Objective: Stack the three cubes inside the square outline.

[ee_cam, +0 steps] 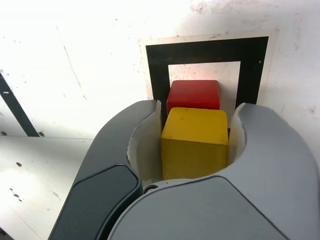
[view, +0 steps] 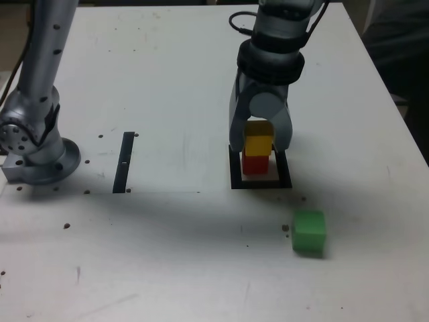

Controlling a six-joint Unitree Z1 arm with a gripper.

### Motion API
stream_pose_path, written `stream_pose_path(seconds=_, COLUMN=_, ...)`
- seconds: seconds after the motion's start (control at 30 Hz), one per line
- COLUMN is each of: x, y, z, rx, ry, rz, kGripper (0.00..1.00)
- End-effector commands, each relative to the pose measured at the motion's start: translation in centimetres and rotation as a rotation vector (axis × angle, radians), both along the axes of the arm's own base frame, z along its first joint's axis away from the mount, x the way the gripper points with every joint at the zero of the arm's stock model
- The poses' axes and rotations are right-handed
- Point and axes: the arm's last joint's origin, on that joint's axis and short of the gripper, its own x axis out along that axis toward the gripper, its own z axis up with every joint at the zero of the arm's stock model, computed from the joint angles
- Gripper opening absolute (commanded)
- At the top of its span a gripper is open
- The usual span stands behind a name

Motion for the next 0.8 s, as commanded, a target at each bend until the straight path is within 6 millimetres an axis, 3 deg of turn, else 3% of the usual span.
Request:
stream_pose_path(seconds=0.0, x=0.0, y=0.0, z=-0.2, rx=0.002, ry=0.001, rz=-0.004, kGripper=0.98)
stream_pose_path(seconds=0.27, x=-0.8, y=0.0, z=0.5, rx=0.008, ry=-0.023, rz=-0.003, kGripper=0.99)
stream_pose_path(seconds=0.77, x=-3.4, y=0.4, z=4.0, rx=0.067, ry=-0.088, rz=-0.04, kGripper=1.0)
